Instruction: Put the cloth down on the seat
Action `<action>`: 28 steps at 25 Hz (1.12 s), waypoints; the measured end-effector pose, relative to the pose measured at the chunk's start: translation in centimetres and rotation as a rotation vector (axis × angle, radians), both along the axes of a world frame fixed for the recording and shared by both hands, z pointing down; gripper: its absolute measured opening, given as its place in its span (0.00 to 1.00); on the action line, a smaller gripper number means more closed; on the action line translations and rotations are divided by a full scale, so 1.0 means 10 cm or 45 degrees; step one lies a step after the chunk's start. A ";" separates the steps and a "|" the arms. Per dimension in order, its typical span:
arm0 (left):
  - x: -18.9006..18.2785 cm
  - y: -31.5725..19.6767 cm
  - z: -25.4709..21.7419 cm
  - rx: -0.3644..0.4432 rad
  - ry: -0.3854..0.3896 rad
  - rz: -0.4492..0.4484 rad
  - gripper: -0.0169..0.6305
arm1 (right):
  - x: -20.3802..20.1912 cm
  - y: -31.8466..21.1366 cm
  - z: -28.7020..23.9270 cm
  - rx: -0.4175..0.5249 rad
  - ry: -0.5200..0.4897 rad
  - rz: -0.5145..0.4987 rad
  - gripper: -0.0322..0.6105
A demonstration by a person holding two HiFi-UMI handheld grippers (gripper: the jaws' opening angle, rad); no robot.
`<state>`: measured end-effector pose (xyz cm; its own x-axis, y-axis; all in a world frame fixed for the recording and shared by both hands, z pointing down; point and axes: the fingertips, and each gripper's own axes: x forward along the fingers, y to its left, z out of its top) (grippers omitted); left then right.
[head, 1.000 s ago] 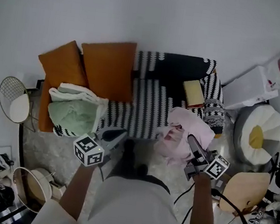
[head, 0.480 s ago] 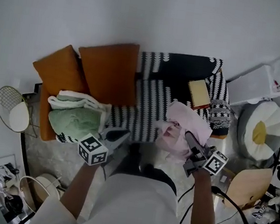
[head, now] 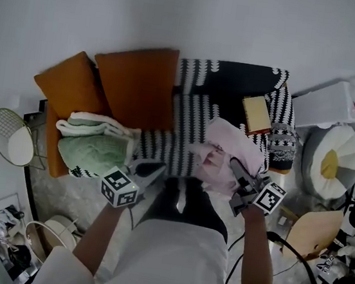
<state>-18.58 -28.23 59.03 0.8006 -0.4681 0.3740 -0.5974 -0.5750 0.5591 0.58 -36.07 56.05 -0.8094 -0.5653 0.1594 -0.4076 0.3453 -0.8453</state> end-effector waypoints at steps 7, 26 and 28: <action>-0.02 -0.19 0.29 -0.072 0.005 -0.063 0.03 | -0.15 -0.31 0.54 -0.080 0.052 -0.068 0.35; 0.38 -1.05 1.29 -0.165 0.004 -0.172 0.03 | -0.21 -1.20 2.36 -0.242 0.268 -0.321 0.36; 0.41 -1.14 1.41 -0.175 0.008 -0.181 0.03 | -0.21 -1.27 2.58 -0.259 0.303 -0.347 0.36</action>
<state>-14.43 -39.63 73.10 0.7323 -0.5217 0.4376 -0.6637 -0.4031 0.6301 -1.55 -48.76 81.87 -0.8519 -0.2732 0.4468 -0.5170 0.3031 -0.8005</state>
